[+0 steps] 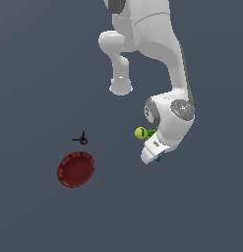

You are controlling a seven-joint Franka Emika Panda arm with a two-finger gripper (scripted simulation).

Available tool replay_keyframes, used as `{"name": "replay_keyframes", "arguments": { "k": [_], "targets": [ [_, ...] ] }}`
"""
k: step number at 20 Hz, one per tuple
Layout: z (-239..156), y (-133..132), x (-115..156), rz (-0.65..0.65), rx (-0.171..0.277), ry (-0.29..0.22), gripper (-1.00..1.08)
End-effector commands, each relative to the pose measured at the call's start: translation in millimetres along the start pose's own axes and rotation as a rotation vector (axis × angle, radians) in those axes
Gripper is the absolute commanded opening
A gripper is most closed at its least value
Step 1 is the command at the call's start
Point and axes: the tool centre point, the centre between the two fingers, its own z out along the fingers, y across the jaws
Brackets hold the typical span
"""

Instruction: Pick up a designated object from a clutter of objects.

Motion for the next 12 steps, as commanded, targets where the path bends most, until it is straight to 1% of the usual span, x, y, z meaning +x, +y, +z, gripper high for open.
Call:
{"name": "replay_keyframes", "arguments": {
  "k": [1,12],
  "targets": [
    [-12.3,6.3,-9.7,0.0,-0.001,0.001,-1.0],
    [-88.2,44.5,-72.0,0.0,-0.001,0.001,-1.0]
  ]
}}
